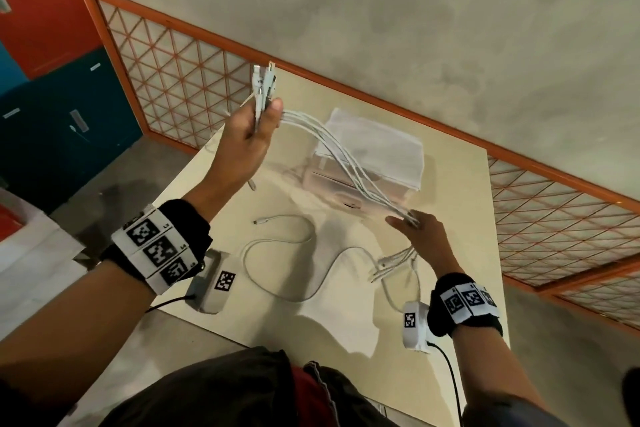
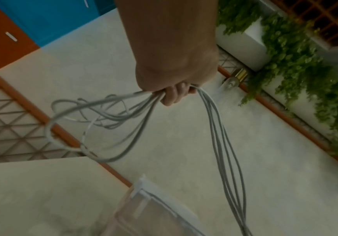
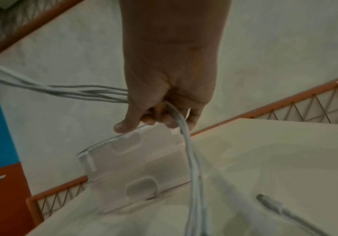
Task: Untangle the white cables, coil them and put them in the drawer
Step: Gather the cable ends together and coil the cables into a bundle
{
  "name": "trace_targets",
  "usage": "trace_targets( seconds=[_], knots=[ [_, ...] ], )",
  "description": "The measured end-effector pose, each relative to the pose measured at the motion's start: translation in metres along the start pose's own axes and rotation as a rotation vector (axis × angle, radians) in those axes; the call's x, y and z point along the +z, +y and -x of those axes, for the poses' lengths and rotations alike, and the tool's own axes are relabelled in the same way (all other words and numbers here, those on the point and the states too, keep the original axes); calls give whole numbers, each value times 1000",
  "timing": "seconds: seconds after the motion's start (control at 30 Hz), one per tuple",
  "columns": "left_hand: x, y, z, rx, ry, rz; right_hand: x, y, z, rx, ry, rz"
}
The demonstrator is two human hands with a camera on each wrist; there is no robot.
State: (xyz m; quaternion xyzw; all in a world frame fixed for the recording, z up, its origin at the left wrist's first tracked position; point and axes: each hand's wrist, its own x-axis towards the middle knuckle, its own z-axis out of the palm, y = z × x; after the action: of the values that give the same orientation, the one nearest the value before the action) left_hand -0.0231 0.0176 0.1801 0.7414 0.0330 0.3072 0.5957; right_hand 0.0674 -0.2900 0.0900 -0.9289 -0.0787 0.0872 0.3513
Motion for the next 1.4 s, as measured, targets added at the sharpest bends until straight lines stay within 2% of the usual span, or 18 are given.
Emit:
trace_targets(
  seconds=[0.1,0.23,0.3,0.4,0.5,0.53,0.57,0.63,0.7,0.8,0.87,0.97,1.1,1.23,1.3,1.4],
  knots=[
    [-2,-21,0,-19,1,-201,-4,6,-9,-2,125,35],
    [-1,-50,7,-122,-84,-437,3,14,-17,112,-63,201],
    [2,-62,13,-152,-127,-482,12,7,-16,122,-163,270],
    [5,-76,18,-207,-153,-468,34,-21,-11,-61,-180,333],
    [8,-80,17,-239,-166,-468,66,-53,-13,-406,-17,247],
    [8,-81,17,-243,-167,-481,78,-64,-14,-495,-26,199],
    [8,-81,16,-242,-173,-495,91,-72,-15,-553,-102,149],
    [5,-84,15,-244,-192,-526,116,-83,-16,-545,-330,119],
    [4,-87,15,-277,-219,-551,143,-85,-21,-532,-484,178],
    [-1,-90,19,-337,-252,-546,171,-84,-28,-446,-677,445],
    [-4,-92,22,-371,-253,-513,182,-78,-31,-418,-661,539],
    [-8,-96,24,-409,-279,-513,192,-68,-27,-426,-534,588],
    [-13,-102,26,-448,-335,-556,185,-64,-27,-313,-613,343],
    [-14,-104,29,-479,-340,-543,146,-76,-24,-238,-706,-61],
    [-13,-104,31,-454,-305,-541,120,-87,-21,-212,-750,-178],
    [-7,-96,35,-381,-231,-506,89,-97,-15,-162,-671,-331]
  ],
)
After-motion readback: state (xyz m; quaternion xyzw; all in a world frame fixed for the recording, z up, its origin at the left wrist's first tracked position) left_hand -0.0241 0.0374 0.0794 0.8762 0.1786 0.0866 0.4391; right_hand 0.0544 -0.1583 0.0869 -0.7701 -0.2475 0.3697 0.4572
